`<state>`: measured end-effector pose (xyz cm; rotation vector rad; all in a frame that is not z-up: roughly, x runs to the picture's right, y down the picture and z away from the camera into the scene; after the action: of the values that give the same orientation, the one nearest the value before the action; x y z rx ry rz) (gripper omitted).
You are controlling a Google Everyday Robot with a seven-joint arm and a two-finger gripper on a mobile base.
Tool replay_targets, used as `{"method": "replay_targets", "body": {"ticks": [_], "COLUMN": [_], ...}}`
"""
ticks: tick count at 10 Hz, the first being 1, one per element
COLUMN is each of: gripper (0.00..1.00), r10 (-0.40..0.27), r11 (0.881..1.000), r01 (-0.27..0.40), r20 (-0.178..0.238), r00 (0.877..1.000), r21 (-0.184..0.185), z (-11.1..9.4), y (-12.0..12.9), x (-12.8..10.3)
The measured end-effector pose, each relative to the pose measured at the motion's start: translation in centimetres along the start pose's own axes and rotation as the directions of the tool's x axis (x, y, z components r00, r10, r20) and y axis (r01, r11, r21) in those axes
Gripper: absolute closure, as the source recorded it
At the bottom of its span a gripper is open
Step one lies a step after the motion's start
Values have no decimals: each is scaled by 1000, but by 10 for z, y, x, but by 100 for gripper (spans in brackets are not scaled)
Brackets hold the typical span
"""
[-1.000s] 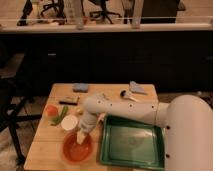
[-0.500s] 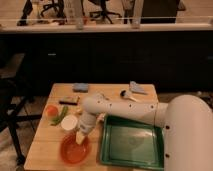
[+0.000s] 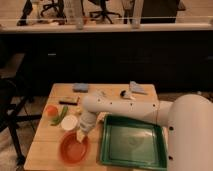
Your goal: Stack bowls into tray
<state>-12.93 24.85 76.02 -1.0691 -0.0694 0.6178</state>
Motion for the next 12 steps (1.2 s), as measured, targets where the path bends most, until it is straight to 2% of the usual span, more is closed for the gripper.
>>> {"method": "replay_targets", "body": {"ticks": [2,5,7,9,12], "gripper": [100,100,100,100,100], "r10": [2,-3,8,30,81], "r11": [1000,998,993,986,976], "r01": [-3,1,-14,-43,-103], "r20": [11,27,53,79,118], "r00": [1000,1000,999,996,990], "r21": [25,66,114,161,191], "z": [-19,-37,-64,-92,-112], "y": [5,9,7,1,-19], "x": [0,1,8,18,38]}}
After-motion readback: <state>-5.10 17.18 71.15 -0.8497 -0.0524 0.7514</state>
